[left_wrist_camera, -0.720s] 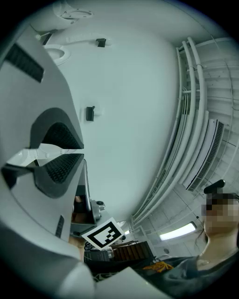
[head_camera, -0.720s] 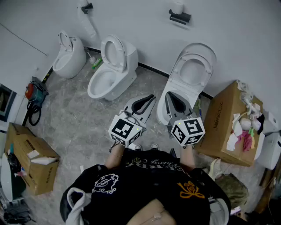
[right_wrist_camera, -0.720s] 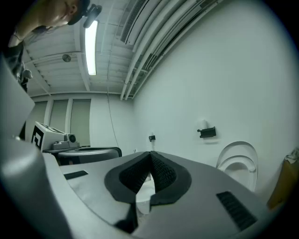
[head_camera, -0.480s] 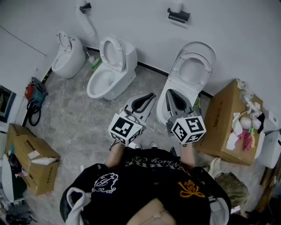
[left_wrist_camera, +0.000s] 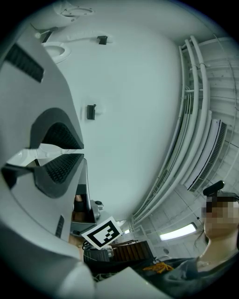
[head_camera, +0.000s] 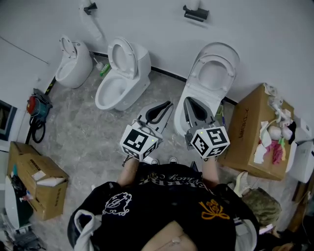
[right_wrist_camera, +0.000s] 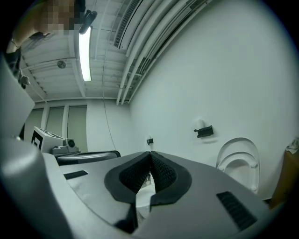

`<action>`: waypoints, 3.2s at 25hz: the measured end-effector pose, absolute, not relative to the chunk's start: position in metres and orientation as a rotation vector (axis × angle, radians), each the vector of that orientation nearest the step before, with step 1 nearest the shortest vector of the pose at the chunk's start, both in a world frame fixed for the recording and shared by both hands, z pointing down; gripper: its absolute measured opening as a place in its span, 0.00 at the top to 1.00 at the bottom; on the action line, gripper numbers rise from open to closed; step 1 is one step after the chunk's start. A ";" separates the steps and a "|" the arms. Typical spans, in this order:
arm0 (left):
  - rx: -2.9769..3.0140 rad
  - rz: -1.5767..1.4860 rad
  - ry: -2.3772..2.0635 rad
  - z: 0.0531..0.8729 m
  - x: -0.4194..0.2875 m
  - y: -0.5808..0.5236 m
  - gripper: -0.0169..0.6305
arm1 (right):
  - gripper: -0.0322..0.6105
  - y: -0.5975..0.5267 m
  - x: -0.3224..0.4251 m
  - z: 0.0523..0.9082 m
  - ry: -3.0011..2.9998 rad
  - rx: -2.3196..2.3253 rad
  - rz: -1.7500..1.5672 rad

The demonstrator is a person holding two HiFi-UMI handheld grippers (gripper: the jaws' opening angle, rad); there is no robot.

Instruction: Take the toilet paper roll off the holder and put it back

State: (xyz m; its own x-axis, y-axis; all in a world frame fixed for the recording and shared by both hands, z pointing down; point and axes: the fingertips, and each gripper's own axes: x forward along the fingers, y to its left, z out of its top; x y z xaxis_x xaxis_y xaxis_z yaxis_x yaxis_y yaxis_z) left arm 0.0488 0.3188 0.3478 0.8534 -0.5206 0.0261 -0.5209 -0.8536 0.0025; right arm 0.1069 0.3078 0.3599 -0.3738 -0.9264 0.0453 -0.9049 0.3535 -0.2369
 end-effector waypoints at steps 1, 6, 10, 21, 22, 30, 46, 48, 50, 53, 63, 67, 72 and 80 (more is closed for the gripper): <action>3.018 0.037 -0.845 0.348 0.050 0.318 0.91 | 0.93 0.307 0.108 0.361 2.506 -1.702 -0.338; 3.021 0.035 -0.842 0.349 0.057 0.315 0.91 | 0.93 0.303 0.114 0.363 2.516 -1.708 -0.334; 3.023 0.033 -0.850 0.348 0.066 0.311 0.91 | 0.93 0.298 0.123 0.364 2.523 -1.704 -0.335; 3.006 0.029 -0.924 0.351 0.092 0.308 0.91 | 0.93 0.295 0.150 0.379 2.577 -1.653 -0.361; 3.002 0.034 -0.933 0.353 0.094 0.309 0.91 | 0.93 0.296 0.152 0.382 2.580 -1.646 -0.369; 2.969 0.075 -0.985 0.361 0.093 0.300 0.91 | 0.93 0.287 0.155 0.392 2.596 -1.608 -0.405; 2.987 0.102 -0.835 0.380 0.035 0.171 0.91 | 0.93 0.162 0.098 0.411 2.508 -1.738 -0.460; 3.001 0.100 -0.802 0.376 0.021 0.143 0.91 | 0.93 0.138 0.084 0.409 2.485 -1.761 -0.464; 3.011 0.091 -0.772 0.373 0.008 0.117 0.91 | 0.93 0.114 0.070 0.408 2.468 -1.780 -0.464; 3.017 0.085 -0.725 0.371 -0.010 0.084 0.91 | 0.93 0.080 0.049 0.406 2.451 -1.806 -0.465; 3.054 0.055 -0.577 0.371 -0.058 -0.002 0.91 | 0.93 -0.010 -0.005 0.406 2.398 -1.895 -0.436; 3.049 0.035 -0.524 0.374 -0.065 -0.024 0.91 | 0.93 -0.024 -0.009 0.409 2.362 -1.961 -0.437; 3.027 0.029 -0.461 0.383 -0.059 -0.035 0.91 | 0.93 -0.028 -0.003 0.420 2.335 -2.032 -0.473; 2.995 0.072 -0.433 0.397 -0.055 -0.054 0.91 | 0.93 -0.051 0.007 0.429 2.313 -2.056 -0.517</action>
